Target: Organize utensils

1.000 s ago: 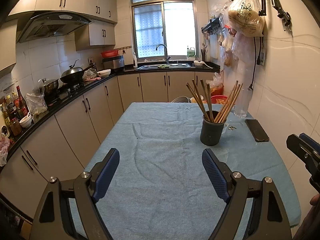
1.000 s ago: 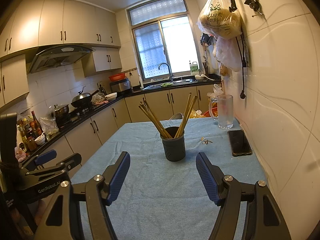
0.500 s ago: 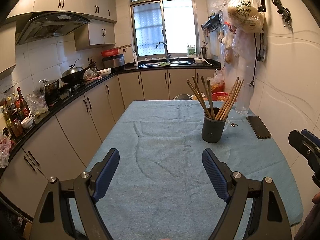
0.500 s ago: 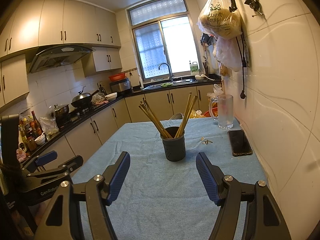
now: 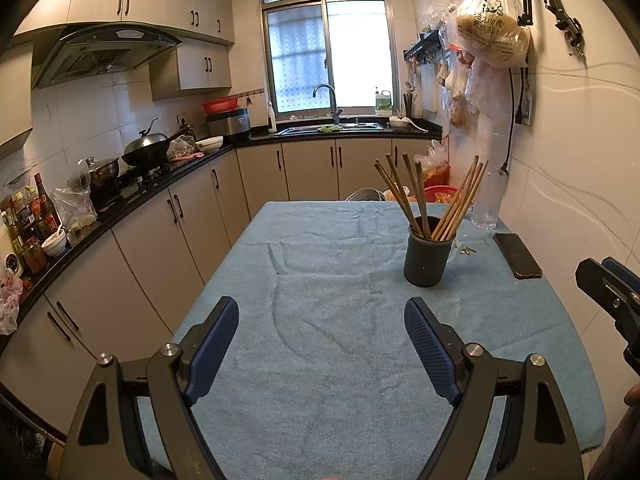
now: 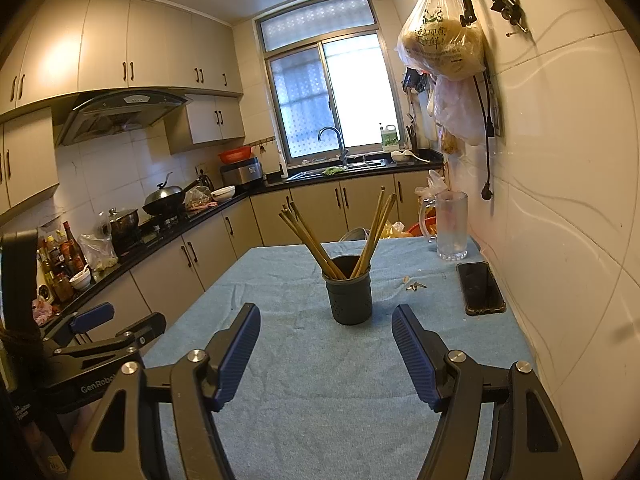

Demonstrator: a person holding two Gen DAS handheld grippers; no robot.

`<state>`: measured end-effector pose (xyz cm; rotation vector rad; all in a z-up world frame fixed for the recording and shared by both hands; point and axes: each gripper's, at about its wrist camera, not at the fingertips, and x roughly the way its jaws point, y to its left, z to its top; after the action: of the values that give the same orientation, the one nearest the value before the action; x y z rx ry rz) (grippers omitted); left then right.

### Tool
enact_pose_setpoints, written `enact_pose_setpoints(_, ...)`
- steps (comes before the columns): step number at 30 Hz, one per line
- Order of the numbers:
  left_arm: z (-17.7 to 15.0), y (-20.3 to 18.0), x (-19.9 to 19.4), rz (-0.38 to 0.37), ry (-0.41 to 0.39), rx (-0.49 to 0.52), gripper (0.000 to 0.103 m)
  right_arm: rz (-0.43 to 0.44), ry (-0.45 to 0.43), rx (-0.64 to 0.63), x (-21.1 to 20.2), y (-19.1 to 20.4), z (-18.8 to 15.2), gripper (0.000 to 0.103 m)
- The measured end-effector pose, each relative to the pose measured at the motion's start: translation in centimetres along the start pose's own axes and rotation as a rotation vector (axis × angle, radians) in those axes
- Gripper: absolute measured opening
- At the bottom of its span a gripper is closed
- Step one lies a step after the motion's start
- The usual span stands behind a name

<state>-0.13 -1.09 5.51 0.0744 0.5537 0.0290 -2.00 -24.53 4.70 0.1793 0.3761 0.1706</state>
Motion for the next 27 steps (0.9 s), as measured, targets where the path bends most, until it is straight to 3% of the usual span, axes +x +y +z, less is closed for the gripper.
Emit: enact_pose_setpoints(27,0.16,-0.23,0.38,0.003,0.005,0.002,0.085,-0.004,0.0,-0.004,0.13,-0.06,0.43,0.072)
